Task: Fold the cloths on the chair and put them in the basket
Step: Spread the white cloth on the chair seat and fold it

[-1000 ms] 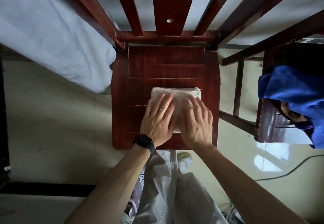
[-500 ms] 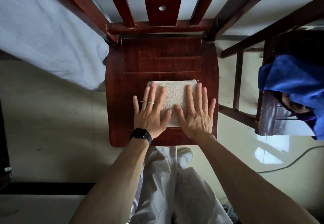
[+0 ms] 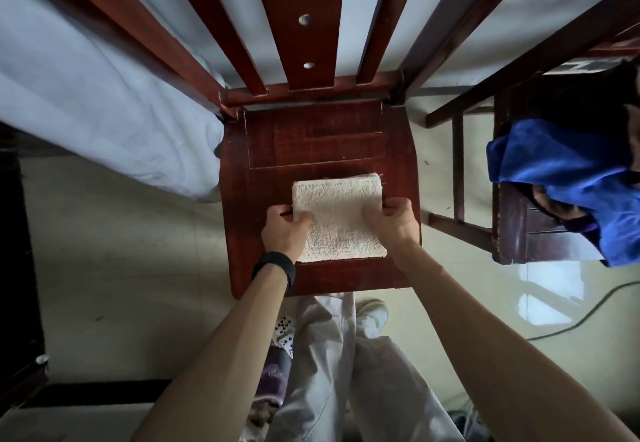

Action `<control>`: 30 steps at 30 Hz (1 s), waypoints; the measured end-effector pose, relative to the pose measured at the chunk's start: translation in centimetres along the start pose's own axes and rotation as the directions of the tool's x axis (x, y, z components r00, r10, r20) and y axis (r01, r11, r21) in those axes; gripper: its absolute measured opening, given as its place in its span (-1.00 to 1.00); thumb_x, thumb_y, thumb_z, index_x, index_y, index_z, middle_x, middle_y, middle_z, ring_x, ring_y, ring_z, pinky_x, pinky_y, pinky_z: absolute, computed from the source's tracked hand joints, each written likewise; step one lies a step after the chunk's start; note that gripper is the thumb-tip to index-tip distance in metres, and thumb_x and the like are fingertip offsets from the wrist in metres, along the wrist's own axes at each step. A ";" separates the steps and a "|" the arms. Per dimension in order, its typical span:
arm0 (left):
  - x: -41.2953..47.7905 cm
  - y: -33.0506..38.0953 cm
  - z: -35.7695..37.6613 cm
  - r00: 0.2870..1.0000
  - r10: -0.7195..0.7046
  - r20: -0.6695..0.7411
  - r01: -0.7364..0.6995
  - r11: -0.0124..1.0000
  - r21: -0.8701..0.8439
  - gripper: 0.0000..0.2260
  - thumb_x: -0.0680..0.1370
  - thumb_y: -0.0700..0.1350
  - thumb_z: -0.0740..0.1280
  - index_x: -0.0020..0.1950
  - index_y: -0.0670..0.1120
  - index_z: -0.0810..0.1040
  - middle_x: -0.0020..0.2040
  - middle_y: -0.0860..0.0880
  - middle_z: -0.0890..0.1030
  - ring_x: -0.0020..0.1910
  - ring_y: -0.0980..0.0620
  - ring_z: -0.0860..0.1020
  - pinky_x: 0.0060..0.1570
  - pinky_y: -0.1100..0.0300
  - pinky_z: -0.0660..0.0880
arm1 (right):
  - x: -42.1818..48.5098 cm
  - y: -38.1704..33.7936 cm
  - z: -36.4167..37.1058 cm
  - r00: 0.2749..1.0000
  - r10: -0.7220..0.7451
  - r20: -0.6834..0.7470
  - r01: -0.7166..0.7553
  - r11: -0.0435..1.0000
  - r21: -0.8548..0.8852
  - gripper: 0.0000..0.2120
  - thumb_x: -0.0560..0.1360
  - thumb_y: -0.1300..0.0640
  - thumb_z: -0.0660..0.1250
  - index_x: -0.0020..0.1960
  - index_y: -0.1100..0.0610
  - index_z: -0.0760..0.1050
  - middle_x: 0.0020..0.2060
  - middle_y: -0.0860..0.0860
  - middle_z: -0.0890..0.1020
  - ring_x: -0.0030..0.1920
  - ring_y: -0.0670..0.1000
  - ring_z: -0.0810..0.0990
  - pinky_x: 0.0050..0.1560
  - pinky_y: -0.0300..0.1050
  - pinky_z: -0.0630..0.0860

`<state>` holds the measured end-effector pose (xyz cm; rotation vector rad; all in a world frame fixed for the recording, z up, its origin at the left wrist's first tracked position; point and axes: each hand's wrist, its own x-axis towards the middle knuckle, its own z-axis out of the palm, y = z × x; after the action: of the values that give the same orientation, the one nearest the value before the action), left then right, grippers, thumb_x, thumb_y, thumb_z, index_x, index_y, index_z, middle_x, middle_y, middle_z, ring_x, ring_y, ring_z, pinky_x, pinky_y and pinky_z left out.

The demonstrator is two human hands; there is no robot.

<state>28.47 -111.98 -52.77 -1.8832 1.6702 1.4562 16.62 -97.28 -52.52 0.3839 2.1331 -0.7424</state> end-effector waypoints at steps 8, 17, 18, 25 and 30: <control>1.0 0.9 -2.2 0.969 -0.012 0.245 0.020 0.999 -0.030 -0.59 0.30 -0.01 0.57 0.07 -0.08 0.57 0.02 -0.01 0.65 0.03 0.04 0.59 0.04 0.13 0.47 | 0.5 0.6 -2.2 0.982 -0.038 0.184 0.011 0.989 0.145 -0.69 0.33 0.05 0.52 0.01 0.09 0.56 -0.18 -0.02 0.63 -0.17 -0.02 0.60 -0.24 -0.12 0.54; -3.4 1.4 -3.4 0.832 -0.014 0.554 0.127 0.978 -0.165 -0.63 0.47 -0.25 0.44 0.26 -0.04 0.58 0.08 -0.06 0.70 0.12 -0.06 0.64 0.11 -0.03 0.54 | -3.3 5.0 -7.6 0.860 -0.100 0.500 -0.193 0.843 0.502 -0.68 0.48 0.34 0.41 0.21 0.15 0.58 0.06 0.18 0.69 0.05 0.17 0.69 -0.10 0.01 0.63; -4.1 1.4 -3.3 0.827 -0.019 0.562 0.133 0.978 -0.162 -0.61 0.46 -0.25 0.45 0.27 -0.02 0.57 0.08 -0.07 0.70 0.12 -0.07 0.64 0.08 -0.03 0.55 | -3.9 5.6 -8.4 0.857 -0.114 0.502 -0.191 0.836 0.515 -0.68 0.48 0.33 0.41 0.20 0.12 0.58 0.04 0.16 0.69 0.04 0.15 0.70 -0.12 0.01 0.63; -12.7 4.0 0.7 0.777 0.018 0.630 0.071 0.991 -0.116 -0.68 0.48 -0.21 0.44 0.19 0.07 0.61 0.12 -0.09 0.68 0.13 -0.09 0.62 -0.02 -0.03 0.56 | -8.9 9.6 -17.5 0.899 -0.166 0.406 -0.122 0.794 0.596 -0.70 0.49 0.22 0.44 0.20 0.01 0.58 -0.04 0.12 0.63 0.06 0.11 0.65 0.01 0.13 0.62; -23.6 8.0 5.6 0.709 0.086 0.700 -0.009 0.994 -0.113 -0.66 0.47 -0.22 0.44 0.20 0.06 0.59 0.13 -0.13 0.67 0.05 -0.09 0.61 -0.04 0.01 0.52 | -15.3 12.4 -28.4 0.965 -0.153 0.212 -0.019 0.768 0.640 -0.79 0.50 0.11 0.44 0.11 -0.09 0.60 -0.13 0.01 0.63 -0.05 -0.01 0.63 0.00 0.06 0.58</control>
<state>22.20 -95.97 -33.90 -1.0612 1.2703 1.9727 14.93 -70.01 -31.25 0.5338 1.6062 -1.4878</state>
